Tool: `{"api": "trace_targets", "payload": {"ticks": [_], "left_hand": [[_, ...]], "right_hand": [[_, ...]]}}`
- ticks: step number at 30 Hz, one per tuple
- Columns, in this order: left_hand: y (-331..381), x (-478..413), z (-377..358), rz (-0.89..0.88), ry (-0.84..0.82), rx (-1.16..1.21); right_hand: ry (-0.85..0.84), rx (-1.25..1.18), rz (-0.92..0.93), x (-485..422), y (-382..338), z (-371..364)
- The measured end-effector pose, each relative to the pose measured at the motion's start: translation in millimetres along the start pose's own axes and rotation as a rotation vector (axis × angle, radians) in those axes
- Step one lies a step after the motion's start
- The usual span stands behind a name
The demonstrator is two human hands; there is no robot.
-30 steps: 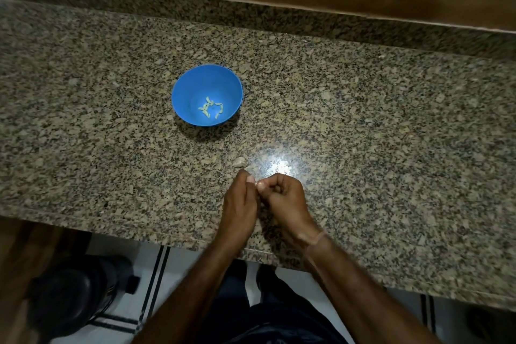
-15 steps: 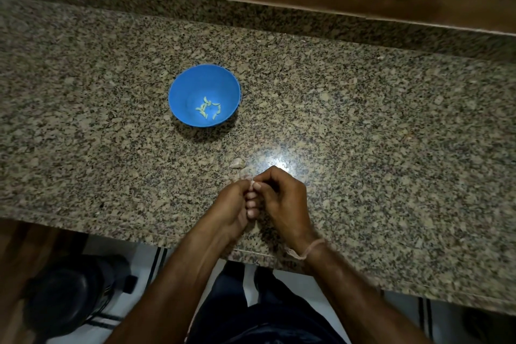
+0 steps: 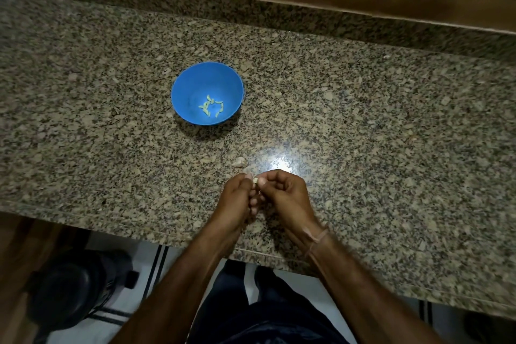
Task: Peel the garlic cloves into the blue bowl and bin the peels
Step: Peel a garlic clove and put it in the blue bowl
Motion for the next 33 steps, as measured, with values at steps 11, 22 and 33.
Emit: {"api": "trace_targets", "payload": {"ticks": [11, 22, 33], "left_hand": [[-5, 2, 9, -0.391, 0.166, -0.387], [-14, -1, 17, -0.463, 0.357, -0.558], [-2, 9, 25, -0.695, 0.371, -0.613]], "right_hand": [[0.035, -0.153, -0.237, -3, 4, -7], [0.078, -0.247, -0.237, -13, 9, -6], [0.037, -0.017, -0.176, -12, 9, -1]]}}
Point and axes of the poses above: each hand's wrist, its own x-axis away from the middle knuckle, its own z-axis out of the back of the hand, y = z × x, the point moved 2 cm from there along -x, towards the middle knuckle, and after that the axes turned 8 degrees about z, right-handed, at the moved point
